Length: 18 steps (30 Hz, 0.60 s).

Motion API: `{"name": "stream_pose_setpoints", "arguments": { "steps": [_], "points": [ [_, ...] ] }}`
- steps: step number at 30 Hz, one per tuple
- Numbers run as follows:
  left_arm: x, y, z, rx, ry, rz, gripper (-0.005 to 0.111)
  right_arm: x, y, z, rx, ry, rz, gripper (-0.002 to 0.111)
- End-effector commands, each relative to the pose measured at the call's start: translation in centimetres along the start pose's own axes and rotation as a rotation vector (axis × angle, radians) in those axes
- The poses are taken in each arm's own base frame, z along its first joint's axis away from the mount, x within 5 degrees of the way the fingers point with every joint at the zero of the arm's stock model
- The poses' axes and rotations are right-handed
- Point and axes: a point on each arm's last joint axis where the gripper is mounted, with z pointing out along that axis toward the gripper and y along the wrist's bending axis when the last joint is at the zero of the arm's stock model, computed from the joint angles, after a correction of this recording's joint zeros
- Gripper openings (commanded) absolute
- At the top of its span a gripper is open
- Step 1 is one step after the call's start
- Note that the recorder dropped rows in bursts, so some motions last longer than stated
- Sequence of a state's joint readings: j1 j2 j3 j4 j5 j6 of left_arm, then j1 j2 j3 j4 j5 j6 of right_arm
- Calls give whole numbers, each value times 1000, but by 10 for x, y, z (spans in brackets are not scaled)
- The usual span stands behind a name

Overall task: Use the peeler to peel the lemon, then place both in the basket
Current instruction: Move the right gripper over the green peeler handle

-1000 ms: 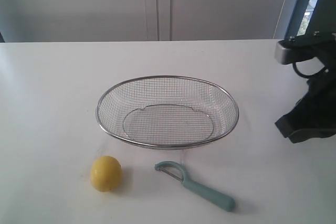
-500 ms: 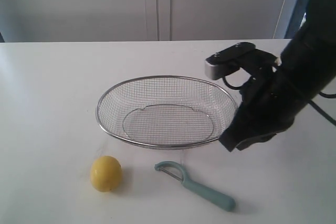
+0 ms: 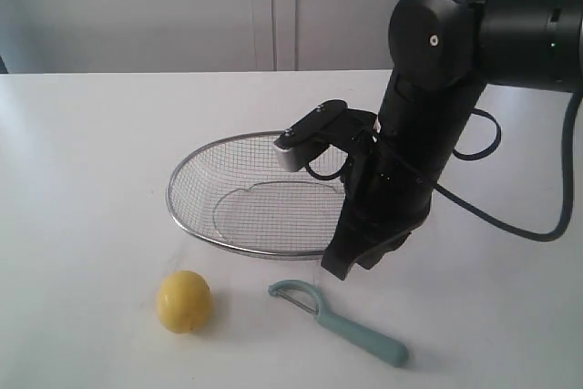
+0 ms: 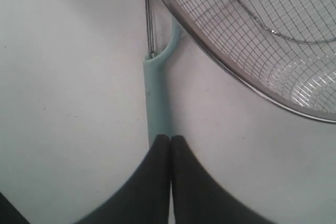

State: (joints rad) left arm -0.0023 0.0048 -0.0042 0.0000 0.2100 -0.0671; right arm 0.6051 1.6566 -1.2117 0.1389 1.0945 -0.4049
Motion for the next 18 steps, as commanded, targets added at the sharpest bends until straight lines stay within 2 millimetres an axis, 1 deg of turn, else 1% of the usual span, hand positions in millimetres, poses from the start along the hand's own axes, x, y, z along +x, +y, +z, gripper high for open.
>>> {"name": "stream_pose_setpoints", "arguments": {
  "steps": [1,8,13,16,18],
  "points": [
    [1,0,0,0,0,-4,0,1,0,4,10,-7,-50,0],
    [1,0,0,0,0,-4,0,3,1,7,-1,5,-43,0],
    [1,0,0,0,0,-4,0,0,2,9,-19,-17,-27,1],
    [1,0,0,0,0,-4,0,-1,3,11,-38,-19,-16,10],
    [1,0,0,0,0,-4,0,-1,3,12,-40,-17,-15,19]
  ]
}}
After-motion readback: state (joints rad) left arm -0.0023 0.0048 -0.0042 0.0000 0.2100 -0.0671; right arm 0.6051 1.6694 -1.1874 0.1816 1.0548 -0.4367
